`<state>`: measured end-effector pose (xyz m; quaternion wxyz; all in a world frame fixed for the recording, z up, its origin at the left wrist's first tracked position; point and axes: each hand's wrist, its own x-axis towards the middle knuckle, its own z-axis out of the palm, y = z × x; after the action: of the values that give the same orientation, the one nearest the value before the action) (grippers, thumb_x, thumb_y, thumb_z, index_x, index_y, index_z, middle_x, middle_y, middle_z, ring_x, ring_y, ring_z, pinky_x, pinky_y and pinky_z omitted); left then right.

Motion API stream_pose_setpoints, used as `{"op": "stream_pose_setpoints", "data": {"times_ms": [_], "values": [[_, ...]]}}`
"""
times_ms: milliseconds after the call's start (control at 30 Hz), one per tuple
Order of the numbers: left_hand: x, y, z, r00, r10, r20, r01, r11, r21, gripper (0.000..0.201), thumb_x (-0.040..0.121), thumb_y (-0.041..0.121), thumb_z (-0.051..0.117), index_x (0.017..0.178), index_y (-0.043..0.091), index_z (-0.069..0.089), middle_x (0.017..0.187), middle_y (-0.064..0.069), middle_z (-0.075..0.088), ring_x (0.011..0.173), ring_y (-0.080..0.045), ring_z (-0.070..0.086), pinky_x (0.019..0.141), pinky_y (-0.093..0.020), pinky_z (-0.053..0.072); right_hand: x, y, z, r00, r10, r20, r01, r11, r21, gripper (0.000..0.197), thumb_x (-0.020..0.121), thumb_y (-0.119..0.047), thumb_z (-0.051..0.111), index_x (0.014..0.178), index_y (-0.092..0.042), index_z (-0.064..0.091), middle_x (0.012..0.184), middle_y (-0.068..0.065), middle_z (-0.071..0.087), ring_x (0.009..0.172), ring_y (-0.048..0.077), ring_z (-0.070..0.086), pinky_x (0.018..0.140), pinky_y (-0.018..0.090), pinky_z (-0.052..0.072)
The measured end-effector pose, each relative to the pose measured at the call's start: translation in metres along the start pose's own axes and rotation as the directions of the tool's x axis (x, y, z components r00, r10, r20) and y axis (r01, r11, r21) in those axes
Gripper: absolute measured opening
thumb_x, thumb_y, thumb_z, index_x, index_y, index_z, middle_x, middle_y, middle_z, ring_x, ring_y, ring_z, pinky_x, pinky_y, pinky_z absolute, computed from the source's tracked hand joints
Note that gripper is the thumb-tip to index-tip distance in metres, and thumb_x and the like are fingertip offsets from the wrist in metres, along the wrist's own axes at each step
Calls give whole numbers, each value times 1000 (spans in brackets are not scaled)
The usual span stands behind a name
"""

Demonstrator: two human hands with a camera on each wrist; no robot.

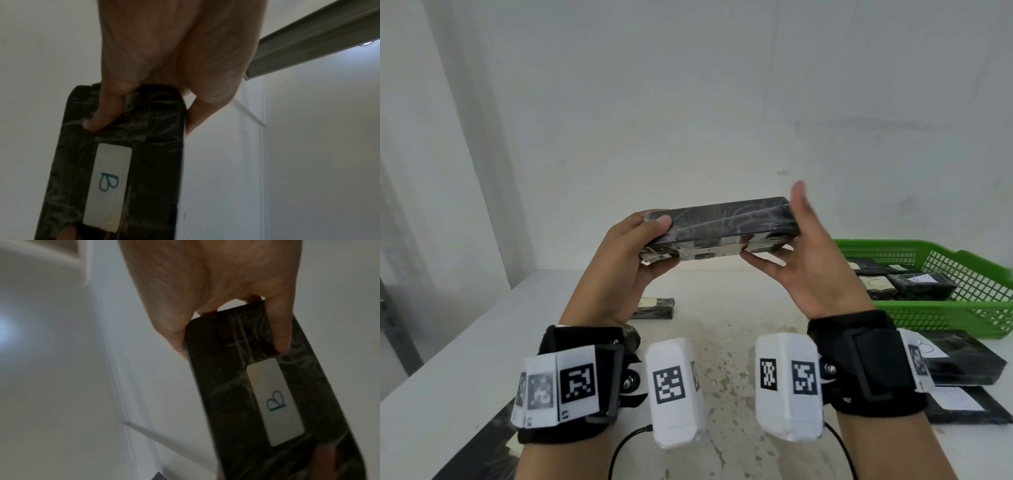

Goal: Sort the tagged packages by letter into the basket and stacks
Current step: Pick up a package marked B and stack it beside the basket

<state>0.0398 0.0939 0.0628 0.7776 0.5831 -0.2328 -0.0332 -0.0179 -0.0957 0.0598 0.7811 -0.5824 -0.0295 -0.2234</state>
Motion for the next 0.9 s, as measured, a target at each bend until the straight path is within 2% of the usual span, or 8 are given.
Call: {"op": "stream_pose_setpoints", "data": {"times_ms": [67,167,300,400,467,600,767,900], "values": [[-1,0,1,1000,26,-6,-26,1000,16,17,94,23,59,104,10,66,96,-4,67,95,-17,64,104,-50,48,0,1,2,999,-20,-37,19,999,-30,24,95,-42,55,90,-19,59,100,2,64,101,20,63,90,40,58],[0,-1,2,1000,22,-20,-21,999,36,38,84,42,64,107,12,67,105,-3,70,104,-17,65,101,-45,51,1,3,1,1000,-16,-22,16,1000,-23,21,98,-32,54,84,-17,55,99,6,63,97,21,63,89,41,58],[0,-4,1,997,59,-46,-54,993,101,9,97,22,58,99,15,62,91,5,67,92,-12,65,101,-46,52,2,1,-1,1000,-5,-16,4,999,-42,23,94,-40,57,90,-17,58,103,5,65,101,22,65,91,41,57],[0,-4,1,995,84,-59,-76,988,137,7,96,22,58,97,16,62,83,10,67,87,-6,66,99,-44,53,2,1,-1,998,56,9,-55,994,-96,53,73,-62,62,106,-20,61,115,1,67,112,21,64,93,41,56],[0,-4,1,994,99,-48,-92,988,126,8,95,24,62,97,17,62,83,11,67,87,-5,66,99,-45,53,2,1,0,999,44,2,-44,994,-97,47,76,-54,66,103,-16,60,109,1,68,108,19,65,92,40,57],[-1,-3,1,995,90,-40,-85,991,106,34,74,43,70,96,18,62,86,13,68,89,-2,67,96,-42,54,3,1,-1,999,32,-27,-34,997,-73,21,90,-30,65,99,-13,55,101,5,66,93,17,65,88,36,59],[2,-8,3,994,74,-83,-67,994,91,26,84,18,75,104,12,59,77,11,71,83,-10,69,100,-45,52,2,2,0,999,37,-36,-41,993,-113,20,90,-34,65,93,-17,54,96,2,66,94,18,65,87,37,59],[1,-8,5,992,103,-76,-95,990,108,27,82,19,78,101,13,59,75,12,71,81,-6,69,100,-45,52,-1,0,1,999,44,-5,-44,986,-160,56,61,-56,74,99,-19,55,108,-1,67,109,15,65,92,38,57]]}}
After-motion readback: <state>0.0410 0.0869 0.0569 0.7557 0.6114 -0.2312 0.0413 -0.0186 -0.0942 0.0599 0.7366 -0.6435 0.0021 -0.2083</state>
